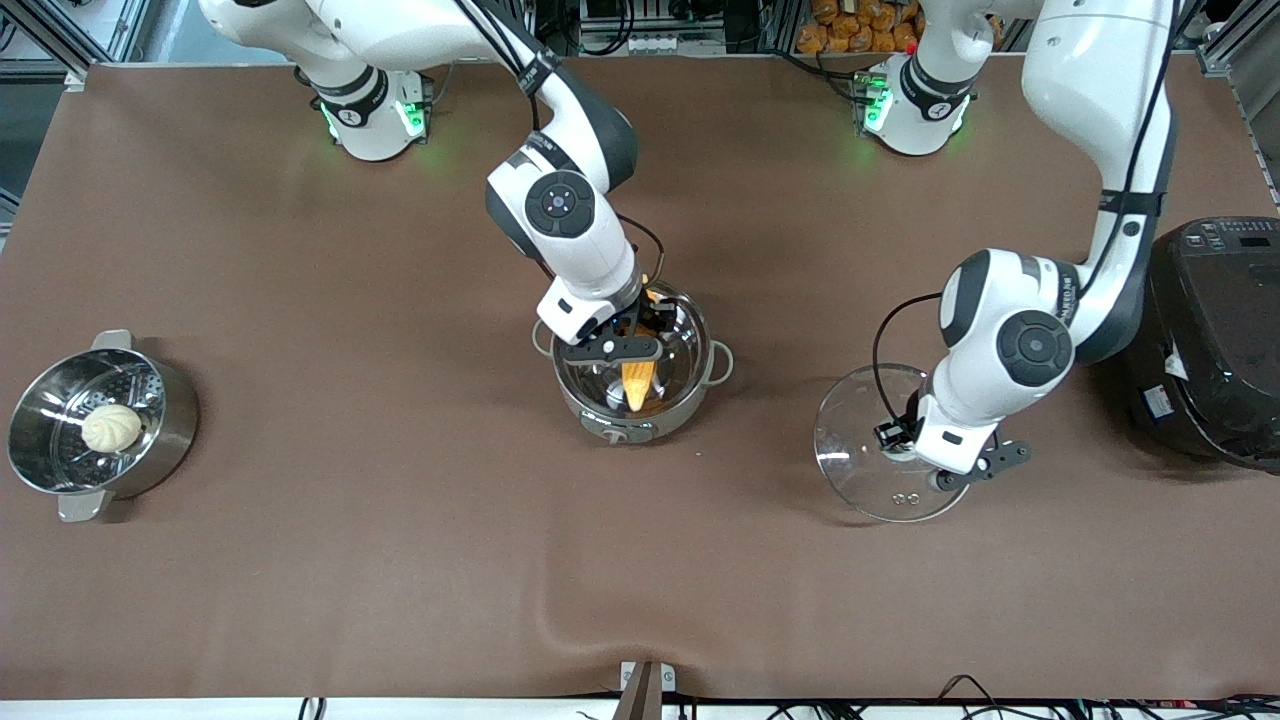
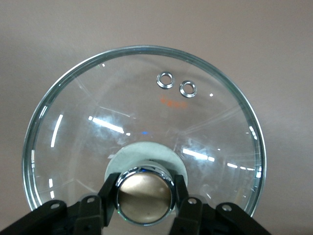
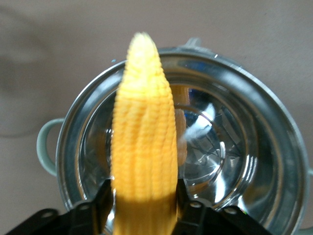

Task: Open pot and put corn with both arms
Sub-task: 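Lower the corn into the pot and open the right gripper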

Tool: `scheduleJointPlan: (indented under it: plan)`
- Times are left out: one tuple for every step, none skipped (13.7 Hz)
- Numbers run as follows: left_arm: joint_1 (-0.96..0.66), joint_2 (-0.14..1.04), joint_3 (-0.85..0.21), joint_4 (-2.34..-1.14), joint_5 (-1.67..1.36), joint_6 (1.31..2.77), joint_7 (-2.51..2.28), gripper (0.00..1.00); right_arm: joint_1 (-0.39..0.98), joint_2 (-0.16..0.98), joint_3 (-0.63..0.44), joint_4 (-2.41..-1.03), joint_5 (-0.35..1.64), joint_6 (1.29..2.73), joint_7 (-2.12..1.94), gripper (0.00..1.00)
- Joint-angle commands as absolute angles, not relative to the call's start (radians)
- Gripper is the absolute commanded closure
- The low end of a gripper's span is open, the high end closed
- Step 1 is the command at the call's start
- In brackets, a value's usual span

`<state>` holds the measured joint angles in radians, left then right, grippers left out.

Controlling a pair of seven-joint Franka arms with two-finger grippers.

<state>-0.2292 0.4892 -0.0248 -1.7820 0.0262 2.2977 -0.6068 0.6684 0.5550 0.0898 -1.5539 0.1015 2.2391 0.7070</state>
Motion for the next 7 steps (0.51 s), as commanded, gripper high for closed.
scheduleJointPlan:
  plan:
    - [-0.218,0.482,-0.032,-1.851,0.020,2.396,-0.578,1.00,0.664,0.551,0.087,-1.531,0.029,2.171,0.726,0.18]
    - [-0.218,0.483,-0.031,-1.856,0.021,2.404,-0.578,1.00,0.660,0.549,0.087,-1.531,0.023,2.166,0.726,0.12]
    - [-0.216,0.483,-0.031,-1.856,0.021,2.404,-0.578,0.79,0.644,0.534,0.083,-1.537,0.023,2.158,0.718,0.09]
    - [-0.215,0.483,-0.031,-1.856,0.021,2.404,-0.578,0.12,0.620,0.497,0.066,-1.543,0.023,2.116,0.713,0.07]
    - [-0.215,0.483,-0.031,-1.856,0.021,2.404,-0.578,0.00,0.592,0.470,0.048,-1.543,0.021,2.079,0.710,0.04]
    - [-0.215,0.476,-0.032,-1.858,0.021,2.396,-0.589,0.00,0.547,0.436,0.031,-1.543,0.023,2.068,0.706,0.00]
    - [-0.215,0.465,-0.032,-1.859,0.021,2.392,-0.589,0.00,0.504,0.399,0.032,-1.543,0.026,2.062,0.706,0.00]
